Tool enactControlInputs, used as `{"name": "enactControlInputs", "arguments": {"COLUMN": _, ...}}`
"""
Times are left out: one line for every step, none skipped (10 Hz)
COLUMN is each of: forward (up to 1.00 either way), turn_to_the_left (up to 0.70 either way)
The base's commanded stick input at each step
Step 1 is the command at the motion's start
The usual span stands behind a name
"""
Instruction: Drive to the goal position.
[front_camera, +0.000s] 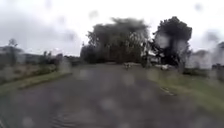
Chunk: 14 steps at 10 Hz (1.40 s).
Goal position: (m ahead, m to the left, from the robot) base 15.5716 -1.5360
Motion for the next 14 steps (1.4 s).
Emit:
{"name": "enactControlInputs", "arguments": {"forward": 1.00, "turn_to_the_left": 0.00}}
{"name": "enactControlInputs", "arguments": {"forward": 1.00, "turn_to_the_left": 0.00}}
{"name": "enactControlInputs", "arguments": {"forward": 1.00, "turn_to_the_left": 0.00}}
{"name": "enactControlInputs", "arguments": {"forward": 1.00, "turn_to_the_left": 0.00}}
{"name": "enactControlInputs", "arguments": {"forward": 1.00, "turn_to_the_left": 0.00}}
{"name": "enactControlInputs", "arguments": {"forward": 1.00, "turn_to_the_left": 0.00}}
{"name": "enactControlInputs", "arguments": {"forward": 1.00, "turn_to_the_left": 0.00}}
{"name": "enactControlInputs", "arguments": {"forward": 1.00, "turn_to_the_left": 0.00}}
{"name": "enactControlInputs", "arguments": {"forward": 1.00, "turn_to_the_left": 0.00}}
{"name": "enactControlInputs", "arguments": {"forward": 1.00, "turn_to_the_left": 0.00}}
{"name": "enactControlInputs", "arguments": {"forward": 1.00, "turn_to_the_left": 0.00}}
{"name": "enactControlInputs", "arguments": {"forward": 1.00, "turn_to_the_left": 0.00}}
{"name": "enactControlInputs", "arguments": {"forward": 1.00, "turn_to_the_left": -0.09}}
{"name": "enactControlInputs", "arguments": {"forward": 1.00, "turn_to_the_left": -0.22}}
